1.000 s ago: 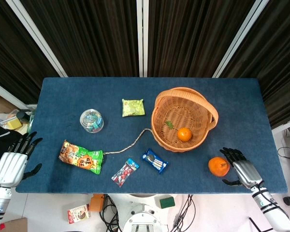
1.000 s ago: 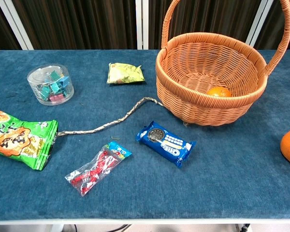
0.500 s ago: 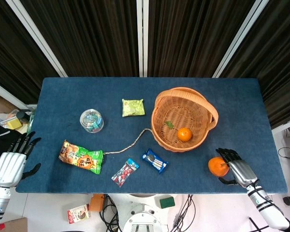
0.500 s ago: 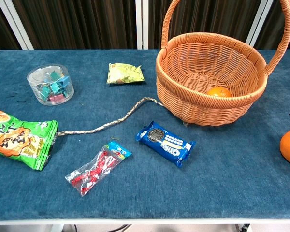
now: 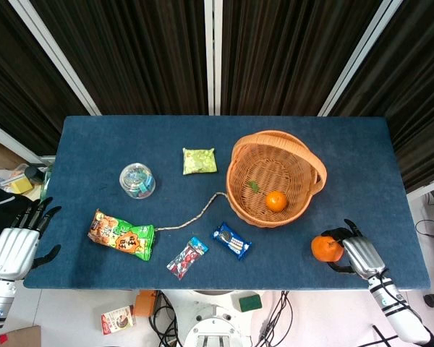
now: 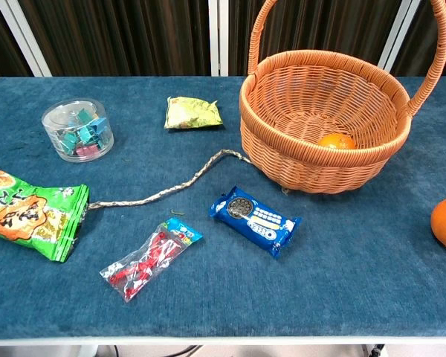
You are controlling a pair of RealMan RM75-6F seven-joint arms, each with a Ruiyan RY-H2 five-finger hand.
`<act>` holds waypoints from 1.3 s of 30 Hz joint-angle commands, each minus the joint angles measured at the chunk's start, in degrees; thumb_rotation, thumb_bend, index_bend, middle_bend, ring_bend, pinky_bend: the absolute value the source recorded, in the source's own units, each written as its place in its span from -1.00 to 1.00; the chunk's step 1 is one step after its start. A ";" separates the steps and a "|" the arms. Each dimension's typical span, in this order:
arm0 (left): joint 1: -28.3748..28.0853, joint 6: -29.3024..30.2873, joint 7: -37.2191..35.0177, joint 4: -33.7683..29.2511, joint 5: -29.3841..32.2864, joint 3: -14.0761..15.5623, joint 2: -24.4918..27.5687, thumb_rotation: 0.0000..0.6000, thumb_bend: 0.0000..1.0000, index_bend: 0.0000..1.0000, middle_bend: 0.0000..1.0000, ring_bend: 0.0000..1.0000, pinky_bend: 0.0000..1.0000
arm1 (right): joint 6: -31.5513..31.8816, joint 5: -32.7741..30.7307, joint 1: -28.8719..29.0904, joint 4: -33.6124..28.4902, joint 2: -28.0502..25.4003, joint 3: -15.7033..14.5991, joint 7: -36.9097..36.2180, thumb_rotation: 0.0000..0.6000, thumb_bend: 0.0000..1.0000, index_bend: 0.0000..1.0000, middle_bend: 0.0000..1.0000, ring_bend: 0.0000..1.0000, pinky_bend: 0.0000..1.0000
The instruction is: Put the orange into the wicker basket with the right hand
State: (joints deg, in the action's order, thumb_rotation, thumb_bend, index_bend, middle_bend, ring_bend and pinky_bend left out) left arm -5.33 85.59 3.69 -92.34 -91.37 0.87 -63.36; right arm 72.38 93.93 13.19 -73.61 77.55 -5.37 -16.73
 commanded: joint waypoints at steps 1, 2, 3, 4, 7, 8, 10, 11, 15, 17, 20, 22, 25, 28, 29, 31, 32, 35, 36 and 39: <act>0.01 -0.01 -0.05 -0.03 0.01 0.01 0.05 1.00 -0.56 -0.69 -0.88 -0.97 -0.63 | 3.31 1.72 -0.81 -1.61 -1.52 -0.23 -0.22 1.00 -0.30 -0.28 -0.31 -0.55 -0.95; 0.02 -0.05 -0.07 -0.10 0.01 0.04 0.11 1.00 -0.56 -0.69 -0.88 -0.97 -0.63 | 4.83 2.54 -1.13 -2.71 -2.38 -0.33 0.15 1.00 -0.30 -0.28 -0.31 -0.55 -0.95; 0.02 -0.05 -0.06 -0.17 -0.04 0.06 0.14 1.00 -0.56 -0.69 -0.88 -0.97 -0.63 | 5.89 3.16 -1.37 -3.72 -3.10 -0.42 0.70 1.00 -0.30 -0.27 -0.31 -0.55 -0.95; 0.03 0.02 -0.04 -0.22 -0.15 0.09 0.16 1.00 -0.56 -0.69 -0.88 -0.97 -0.63 | 6.92 3.88 -1.54 -4.90 -3.87 -0.51 1.42 1.00 -0.30 -0.27 -0.32 -0.55 -0.95; 0.17 0.42 -0.05 -0.39 -0.64 0.23 0.25 1.00 -0.56 -0.69 -0.88 -0.97 -0.63 | 10.46 7.37 -1.75 -10.28 -6.80 -0.79 4.94 1.00 -0.30 -0.28 -0.33 -0.55 -0.95; 0.21 0.50 -0.07 -0.42 -0.69 0.23 0.27 1.00 -0.56 -0.69 -0.88 -0.97 -0.63 | 11.34 8.50 -1.70 -11.82 -7.51 -0.77 6.25 1.00 -0.30 -0.28 -0.33 -0.55 -0.95; 0.30 0.63 -0.08 -0.47 -0.64 0.23 0.33 1.00 -0.56 -0.69 -0.88 -0.97 -0.63 | 12.85 10.66 -1.48 -14.76 -8.68 -0.50 9.12 1.00 -0.31 -0.28 -0.33 -0.55 -0.95; 0.36 0.66 -0.09 -0.51 -0.55 0.22 0.36 1.00 -0.56 -0.69 -0.88 -0.97 -0.63 | 13.41 11.65 -1.19 -16.60 -9.21 -0.03 11.16 1.00 -0.31 -0.28 -0.33 -0.55 -0.94; 0.48 0.69 -0.15 -0.70 -0.51 0.30 0.55 1.00 -0.56 -0.69 -0.88 -0.97 -0.63 | 12.07 12.26 0.58 -21.91 -9.61 2.46 18.20 1.00 -0.32 -0.28 -0.33 -0.55 -0.62; 0.57 0.85 -0.31 -0.70 -0.64 0.34 0.64 1.00 -0.56 -0.69 -0.88 -0.97 -0.63 | 9.46 11.16 2.21 -24.49 -9.32 3.90 20.54 1.00 -0.32 -0.28 -0.34 -0.55 -0.51; 0.66 0.97 -0.62 -0.57 -0.67 0.36 0.73 1.00 -0.56 -0.69 -0.88 -0.97 -0.63 | 5.46 8.41 4.87 -26.96 -8.14 6.69 23.94 1.00 -0.32 -0.28 -0.35 -0.55 -0.49; 0.71 0.99 -0.82 -0.52 -0.57 0.34 0.80 1.00 -0.56 -0.69 -0.88 -0.97 -0.63 | 3.58 6.69 6.39 -27.80 -6.94 8.59 26.40 1.00 -0.32 -0.28 -0.36 -0.55 -0.49; 0.73 1.01 -1.17 -0.40 -0.47 0.26 0.89 1.00 -0.56 -0.69 -0.88 -0.97 -0.63 | 1.60 3.90 8.56 -28.29 -4.35 11.68 30.33 1.00 -0.32 -0.28 -0.38 -0.55 -0.51; 0.65 0.79 -1.68 -0.22 -0.27 0.18 0.99 1.00 -0.56 -0.69 -0.88 -0.97 -0.63 | 0.12 -0.19 10.65 -27.40 -1.04 15.06 33.58 1.00 -0.32 -0.28 -0.40 -0.55 -0.58; 0.60 0.68 -1.83 -0.16 -0.20 0.16 1.01 1.00 -0.56 -0.69 -0.88 -0.97 -0.63 | -0.37 -1.67 11.19 -26.99 -0.13 15.95 34.56 1.00 -0.32 -0.28 -0.40 -0.55 -0.59; 0.48 0.62 -2.35 0.10 -0.24 0.06 0.99 1.00 -0.56 -0.69 -0.88 -0.97 -0.63 | -1.35 -4.64 12.27 -25.81 1.79 17.54 36.38 1.00 -0.32 -0.28 -0.39 -0.55 -0.59; 0.45 0.74 -2.81 0.31 -0.32 -0.01 0.95 1.00 -0.56 -0.69 -0.88 -0.97 -0.63 | -2.26 -6.57 13.01 -25.05 2.91 18.30 37.47 1.00 -0.32 -0.28 -0.39 -0.56 -0.59; 0.45 0.96 -3.41 0.81 -0.22 -0.23 0.87 1.00 -0.56 -0.69 -0.88 -0.97 -0.63 | -4.62 -11.17 14.88 -23.32 5.26 19.86 39.55 1.00 -0.32 -0.28 -0.40 -0.58 -0.59; 0.46 0.95 -3.50 0.88 -0.14 -0.25 0.86 1.00 -0.56 -0.69 -0.88 -0.97 -0.63 | -5.32 -12.61 15.43 -22.87 5.92 20.30 40.05 1.00 -0.32 -0.28 -0.41 -0.58 -0.59; 0.41 0.77 -3.79 1.05 0.03 -0.29 0.89 1.00 -0.56 -0.69 -0.88 -0.97 -0.63 | -7.32 -17.52 17.11 -21.16 8.03 21.61 41.84 1.00 -0.32 -0.28 -0.43 -0.59 -0.59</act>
State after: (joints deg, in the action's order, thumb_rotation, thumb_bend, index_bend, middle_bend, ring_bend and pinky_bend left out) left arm -4.92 86.36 -0.10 -91.29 -91.35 0.58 -62.47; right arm 67.15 79.81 28.45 -96.55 83.40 14.65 23.12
